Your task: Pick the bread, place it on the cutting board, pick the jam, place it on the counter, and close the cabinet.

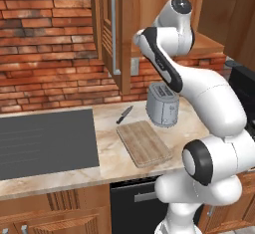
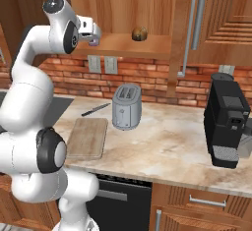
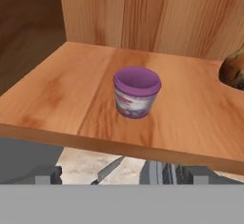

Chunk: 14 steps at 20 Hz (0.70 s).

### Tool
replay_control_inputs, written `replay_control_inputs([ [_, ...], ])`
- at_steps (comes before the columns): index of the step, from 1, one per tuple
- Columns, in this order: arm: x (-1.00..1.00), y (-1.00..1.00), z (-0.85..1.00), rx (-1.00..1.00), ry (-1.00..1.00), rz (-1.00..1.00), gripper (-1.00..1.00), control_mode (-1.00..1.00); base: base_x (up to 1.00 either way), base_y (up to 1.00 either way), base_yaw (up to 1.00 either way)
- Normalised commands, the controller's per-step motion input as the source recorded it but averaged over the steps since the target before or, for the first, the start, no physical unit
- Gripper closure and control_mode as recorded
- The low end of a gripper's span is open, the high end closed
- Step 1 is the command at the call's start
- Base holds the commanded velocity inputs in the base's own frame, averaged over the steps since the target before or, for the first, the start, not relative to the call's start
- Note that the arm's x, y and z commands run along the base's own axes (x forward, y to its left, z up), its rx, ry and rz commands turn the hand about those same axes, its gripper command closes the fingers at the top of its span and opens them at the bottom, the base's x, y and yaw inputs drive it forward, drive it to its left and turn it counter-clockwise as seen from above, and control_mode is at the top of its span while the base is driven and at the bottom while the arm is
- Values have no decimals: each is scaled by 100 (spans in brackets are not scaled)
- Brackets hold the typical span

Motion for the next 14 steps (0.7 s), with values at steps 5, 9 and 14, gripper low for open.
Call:
replay_control_inputs([
  [5,38,0,0,0,0,0,-100,-100,0,0,0],
  [9,43,0,0,0,0,0,-100,-100,0,0,0],
  [14,33,0,0,0,0,0,-100,-100,0,0,0],
])
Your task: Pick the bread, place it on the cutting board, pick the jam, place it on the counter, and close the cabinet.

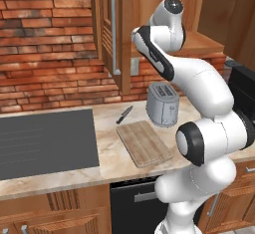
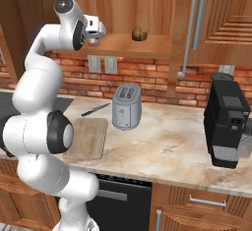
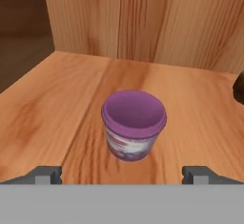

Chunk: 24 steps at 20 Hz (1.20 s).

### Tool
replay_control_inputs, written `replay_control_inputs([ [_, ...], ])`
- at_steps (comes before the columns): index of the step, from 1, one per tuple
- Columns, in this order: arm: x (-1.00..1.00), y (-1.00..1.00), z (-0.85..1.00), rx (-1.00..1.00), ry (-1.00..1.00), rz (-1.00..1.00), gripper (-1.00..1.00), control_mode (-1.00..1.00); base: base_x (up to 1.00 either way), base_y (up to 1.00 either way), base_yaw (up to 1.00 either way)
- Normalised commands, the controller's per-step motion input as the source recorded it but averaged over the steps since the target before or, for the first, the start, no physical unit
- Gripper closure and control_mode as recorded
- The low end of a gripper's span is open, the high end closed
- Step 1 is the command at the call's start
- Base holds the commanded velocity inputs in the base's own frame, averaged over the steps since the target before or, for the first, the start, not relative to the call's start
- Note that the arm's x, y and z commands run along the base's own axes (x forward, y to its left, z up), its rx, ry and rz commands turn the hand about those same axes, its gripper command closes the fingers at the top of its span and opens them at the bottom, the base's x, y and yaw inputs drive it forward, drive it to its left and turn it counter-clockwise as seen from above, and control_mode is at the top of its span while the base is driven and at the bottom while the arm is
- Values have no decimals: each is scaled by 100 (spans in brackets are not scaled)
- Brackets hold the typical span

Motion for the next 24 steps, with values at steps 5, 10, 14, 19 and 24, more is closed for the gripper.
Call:
replay_control_inputs([
  [5,27,0,0,1,0,0,-100,-100,0,0,0],
  [10,23,0,0,0,0,0,-100,-100,0,0,0],
  [14,20,0,0,0,0,0,-100,-100,0,0,0],
  [19,16,0,-2,0,0,0,-100,-100,0,0,0],
  [24,10,0,-7,0,0,0,-100,-100,0,0,0],
])
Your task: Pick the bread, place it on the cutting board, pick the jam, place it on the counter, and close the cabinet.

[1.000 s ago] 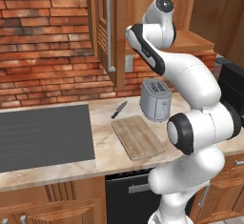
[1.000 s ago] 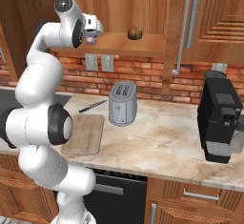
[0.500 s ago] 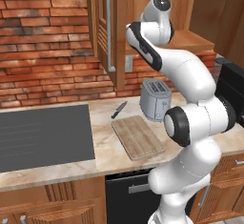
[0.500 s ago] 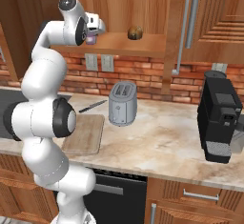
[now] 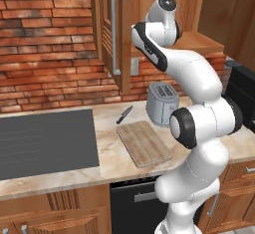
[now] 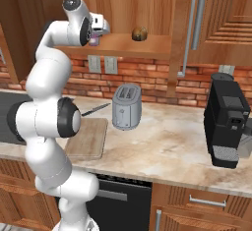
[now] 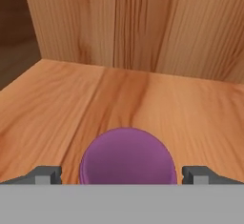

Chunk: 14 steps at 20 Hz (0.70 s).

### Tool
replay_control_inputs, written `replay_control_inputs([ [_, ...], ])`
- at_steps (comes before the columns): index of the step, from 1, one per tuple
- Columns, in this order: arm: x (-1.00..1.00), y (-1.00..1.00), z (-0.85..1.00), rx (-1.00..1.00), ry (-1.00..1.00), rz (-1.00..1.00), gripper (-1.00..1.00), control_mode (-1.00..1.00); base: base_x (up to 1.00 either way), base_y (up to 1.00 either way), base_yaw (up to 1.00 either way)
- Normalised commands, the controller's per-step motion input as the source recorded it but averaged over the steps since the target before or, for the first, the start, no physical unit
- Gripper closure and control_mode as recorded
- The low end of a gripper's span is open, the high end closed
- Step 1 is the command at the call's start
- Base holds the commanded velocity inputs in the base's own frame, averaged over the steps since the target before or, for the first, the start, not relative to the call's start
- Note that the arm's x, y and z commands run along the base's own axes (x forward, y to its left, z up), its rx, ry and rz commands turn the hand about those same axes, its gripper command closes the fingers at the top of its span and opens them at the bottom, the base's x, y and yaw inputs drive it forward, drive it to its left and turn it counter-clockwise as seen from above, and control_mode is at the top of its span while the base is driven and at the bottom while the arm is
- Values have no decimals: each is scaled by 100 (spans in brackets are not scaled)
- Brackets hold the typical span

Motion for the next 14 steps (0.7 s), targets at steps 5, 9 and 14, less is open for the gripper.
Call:
replay_control_inputs([
  [5,6,0,-9,0,0,0,-100,-100,0,0,0],
  [9,3,0,-6,0,0,0,-100,-100,0,0,0],
  [14,0,0,-1,0,0,0,100,-100,0,0,0],
])
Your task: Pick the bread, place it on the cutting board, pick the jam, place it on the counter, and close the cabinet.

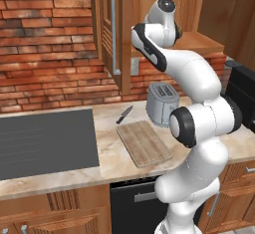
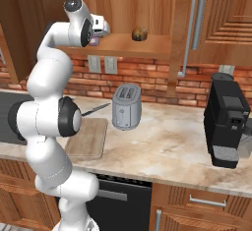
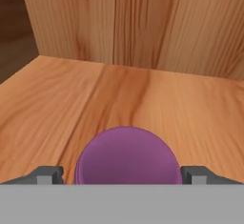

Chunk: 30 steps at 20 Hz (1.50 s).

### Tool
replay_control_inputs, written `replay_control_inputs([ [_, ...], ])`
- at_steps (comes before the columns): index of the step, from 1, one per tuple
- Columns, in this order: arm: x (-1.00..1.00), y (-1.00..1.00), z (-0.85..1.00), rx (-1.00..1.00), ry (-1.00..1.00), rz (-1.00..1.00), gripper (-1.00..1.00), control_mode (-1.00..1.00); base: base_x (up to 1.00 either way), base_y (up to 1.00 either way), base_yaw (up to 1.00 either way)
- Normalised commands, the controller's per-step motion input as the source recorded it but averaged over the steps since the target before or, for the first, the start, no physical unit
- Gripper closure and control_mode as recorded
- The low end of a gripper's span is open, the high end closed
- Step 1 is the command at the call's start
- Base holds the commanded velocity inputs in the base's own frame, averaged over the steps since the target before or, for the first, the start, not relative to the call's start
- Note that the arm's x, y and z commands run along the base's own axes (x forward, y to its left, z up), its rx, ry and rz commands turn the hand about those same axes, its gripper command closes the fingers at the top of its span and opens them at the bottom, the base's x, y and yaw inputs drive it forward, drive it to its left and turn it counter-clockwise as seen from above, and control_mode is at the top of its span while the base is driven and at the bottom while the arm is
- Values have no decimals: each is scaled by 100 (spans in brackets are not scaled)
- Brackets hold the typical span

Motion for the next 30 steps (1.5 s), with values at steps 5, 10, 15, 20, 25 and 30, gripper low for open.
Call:
replay_control_inputs([
  [5,0,0,0,0,0,0,100,-100,0,0,0],
  [10,0,0,0,0,0,0,100,-100,0,0,0],
  [15,-1,-1,0,0,0,0,100,-100,0,0,0],
  [20,-23,-11,0,0,0,0,100,-100,0,0,0],
  [25,-55,-18,0,0,0,0,100,-100,0,0,0],
  [30,-65,-20,0,0,0,0,100,-100,0,0,0],
])
